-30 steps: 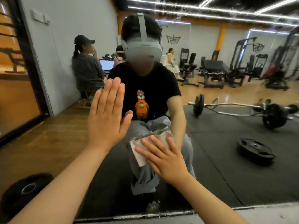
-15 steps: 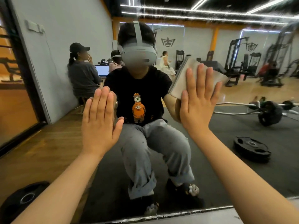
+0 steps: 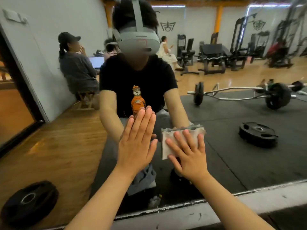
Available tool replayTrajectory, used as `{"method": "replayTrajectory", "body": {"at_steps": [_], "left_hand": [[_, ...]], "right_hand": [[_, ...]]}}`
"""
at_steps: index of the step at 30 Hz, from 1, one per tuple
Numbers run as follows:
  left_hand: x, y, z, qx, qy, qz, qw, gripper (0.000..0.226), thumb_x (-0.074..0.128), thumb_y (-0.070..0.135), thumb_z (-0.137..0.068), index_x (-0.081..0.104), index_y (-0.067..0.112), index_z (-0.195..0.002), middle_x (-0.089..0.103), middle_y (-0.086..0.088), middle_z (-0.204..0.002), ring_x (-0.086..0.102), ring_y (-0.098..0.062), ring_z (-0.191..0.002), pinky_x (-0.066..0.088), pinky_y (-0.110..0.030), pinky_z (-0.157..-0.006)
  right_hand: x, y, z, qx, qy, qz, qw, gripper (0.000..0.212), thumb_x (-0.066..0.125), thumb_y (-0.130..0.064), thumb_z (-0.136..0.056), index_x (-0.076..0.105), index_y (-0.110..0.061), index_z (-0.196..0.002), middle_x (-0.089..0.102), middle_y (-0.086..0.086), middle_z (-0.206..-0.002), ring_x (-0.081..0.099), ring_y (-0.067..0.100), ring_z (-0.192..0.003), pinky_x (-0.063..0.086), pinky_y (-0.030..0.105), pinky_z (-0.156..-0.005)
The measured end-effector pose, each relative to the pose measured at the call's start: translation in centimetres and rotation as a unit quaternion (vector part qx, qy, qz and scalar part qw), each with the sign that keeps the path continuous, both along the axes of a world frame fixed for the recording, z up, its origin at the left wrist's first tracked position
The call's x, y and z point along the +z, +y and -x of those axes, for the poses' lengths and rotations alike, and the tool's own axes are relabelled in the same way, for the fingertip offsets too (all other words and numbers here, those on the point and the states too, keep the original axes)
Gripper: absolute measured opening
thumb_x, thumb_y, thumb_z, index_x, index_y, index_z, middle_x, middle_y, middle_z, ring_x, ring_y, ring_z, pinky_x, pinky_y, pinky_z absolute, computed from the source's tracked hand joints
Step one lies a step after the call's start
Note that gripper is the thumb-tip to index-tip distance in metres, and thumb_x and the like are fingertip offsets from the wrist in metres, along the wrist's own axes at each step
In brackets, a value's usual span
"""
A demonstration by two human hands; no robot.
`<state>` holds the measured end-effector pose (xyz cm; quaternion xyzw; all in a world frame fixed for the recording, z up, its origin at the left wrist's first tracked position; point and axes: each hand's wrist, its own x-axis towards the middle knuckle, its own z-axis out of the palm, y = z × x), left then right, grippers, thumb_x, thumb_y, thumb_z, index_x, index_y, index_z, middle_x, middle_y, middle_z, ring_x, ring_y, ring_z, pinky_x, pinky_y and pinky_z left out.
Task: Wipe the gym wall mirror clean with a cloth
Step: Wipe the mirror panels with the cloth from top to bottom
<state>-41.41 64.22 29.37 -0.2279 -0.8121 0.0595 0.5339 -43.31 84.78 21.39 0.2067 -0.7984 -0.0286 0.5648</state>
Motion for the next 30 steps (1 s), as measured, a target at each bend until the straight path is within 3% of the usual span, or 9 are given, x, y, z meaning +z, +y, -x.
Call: {"method": "replayTrajectory", "body": {"at_steps": [5, 8, 12, 17, 21, 25, 30], "left_hand": [[-1.1, 0.2, 1.0, 0.026, 0.038, 0.006, 0.999, 0.070, 0.031, 0.034, -0.102, 0.000, 0.004, -0.157, -0.012, -0.011, -0.165, -0.007, -0.025, -0.153, -0.003, -0.042, -0.124], [-1.2, 0.2, 1.0, 0.021, 0.044, -0.001, 0.999, 0.069, 0.031, 0.034, -0.102, 0.001, 0.004, -0.157, -0.012, -0.011, -0.165, -0.006, -0.025, -0.153, -0.002, -0.042, -0.125], [-1.1, 0.4, 1.0, 0.017, 0.045, -0.002, 0.999, 0.070, 0.031, 0.033, -0.101, 0.002, 0.003, -0.157, -0.012, -0.011, -0.165, -0.006, -0.025, -0.153, -0.002, -0.042, -0.125], [-1.2, 0.3, 0.9, 0.016, 0.046, -0.002, 0.999, 0.070, 0.031, 0.034, -0.101, 0.001, 0.004, -0.157, -0.014, -0.010, -0.165, -0.008, -0.024, -0.153, -0.003, -0.042, -0.125], [-1.4, 0.2, 1.1, 0.017, 0.052, -0.003, 0.998, 0.071, 0.032, 0.034, -0.101, -0.001, 0.004, -0.156, -0.016, -0.010, -0.164, -0.009, -0.024, -0.153, -0.004, -0.042, -0.124], [-1.2, 0.3, 1.1, 0.009, 0.051, -0.009, 0.999, 0.071, 0.031, 0.033, -0.101, -0.003, 0.005, -0.156, -0.018, -0.008, -0.164, -0.011, -0.023, -0.152, -0.006, -0.041, -0.124], [-1.4, 0.3, 1.2, 0.011, 0.051, -0.009, 0.999, 0.072, 0.031, 0.032, -0.101, -0.004, 0.005, -0.156, -0.018, -0.009, -0.164, -0.011, -0.023, -0.153, -0.005, -0.041, -0.124]], "right_hand": [[1.3, -0.2, 0.1, 0.003, 0.004, 0.011, 1.000, 0.056, 0.030, -0.048, -0.104, 0.014, -0.037, -0.157, 0.001, -0.009, -0.167, 0.003, 0.017, -0.154, -0.001, 0.051, -0.122], [6.4, 0.3, 0.3, -0.003, 0.014, 0.092, 0.996, 0.056, 0.029, -0.044, -0.105, 0.010, -0.037, -0.157, -0.002, -0.008, -0.167, -0.002, 0.015, -0.153, 0.001, 0.051, -0.121], [10.7, 0.4, 0.6, -0.028, 0.032, 0.217, 0.975, 0.052, 0.031, -0.038, -0.104, 0.024, -0.025, -0.154, 0.024, 0.008, -0.160, -0.004, 0.013, -0.152, 0.006, 0.052, -0.121], [8.4, 0.2, 1.3, -0.042, 0.071, 0.238, 0.968, 0.053, 0.025, -0.040, -0.104, 0.020, -0.028, -0.156, 0.017, 0.004, -0.162, -0.001, 0.016, -0.153, 0.006, 0.051, -0.122], [0.6, 0.1, 0.3, -0.049, 0.008, 0.291, 0.955, 0.055, 0.020, -0.042, -0.107, 0.002, -0.032, -0.158, -0.007, -0.005, -0.166, -0.005, 0.020, -0.153, 0.000, 0.050, -0.123], [-6.6, 0.8, -1.1, -0.067, -0.077, 0.303, 0.947, 0.058, 0.017, -0.043, -0.108, -0.008, -0.030, -0.158, -0.016, -0.004, -0.165, -0.010, 0.022, -0.153, -0.005, 0.050, -0.122], [-4.5, 0.2, -1.0, -0.058, -0.079, 0.331, 0.938, 0.057, 0.013, -0.044, -0.107, -0.012, -0.031, -0.157, -0.018, -0.004, -0.165, -0.015, 0.020, -0.152, -0.010, 0.049, -0.121]]}}
